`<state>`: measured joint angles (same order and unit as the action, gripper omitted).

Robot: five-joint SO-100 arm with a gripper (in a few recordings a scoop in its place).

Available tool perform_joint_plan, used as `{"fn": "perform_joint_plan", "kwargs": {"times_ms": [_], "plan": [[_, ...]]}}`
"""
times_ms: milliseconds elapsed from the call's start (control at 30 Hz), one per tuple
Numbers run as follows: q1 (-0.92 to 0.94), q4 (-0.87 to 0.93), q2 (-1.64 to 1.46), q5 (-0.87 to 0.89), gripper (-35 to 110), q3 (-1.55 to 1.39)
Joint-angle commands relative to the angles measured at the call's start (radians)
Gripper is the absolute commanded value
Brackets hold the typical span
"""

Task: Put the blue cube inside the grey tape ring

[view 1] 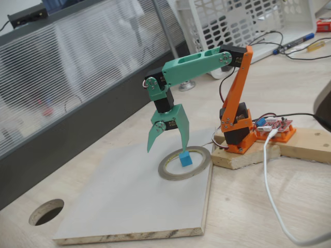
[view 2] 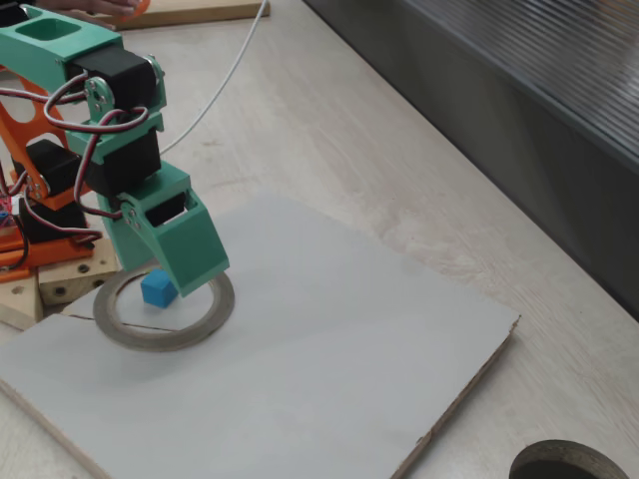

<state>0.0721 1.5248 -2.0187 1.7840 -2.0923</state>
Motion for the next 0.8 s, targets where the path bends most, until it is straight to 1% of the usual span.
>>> {"fn": "perform_joint_plan", "kwargs": {"times_ms": [0, 100, 200, 300, 367, 467, 633, 767], "plan": [[0.028, 0.009, -0.025, 0.012, 72, 0.002], [0.094, 0.011, -0.025, 0.012, 72, 0.023], [0.144, 0.023, -0.017, 0.012, 72, 0.107], [0.158, 0.025, 0.078, 0.012, 72, 0.190], [0.160, 0.025, 0.127, 0.012, 68, 0.241], [0.161, 0.025, 0.149, 0.012, 55, 0.313], [0.161, 0.025, 0.144, 0.014, 24, 0.351], [0.161, 0.025, 0.140, 0.021, 4, 0.351]]}}
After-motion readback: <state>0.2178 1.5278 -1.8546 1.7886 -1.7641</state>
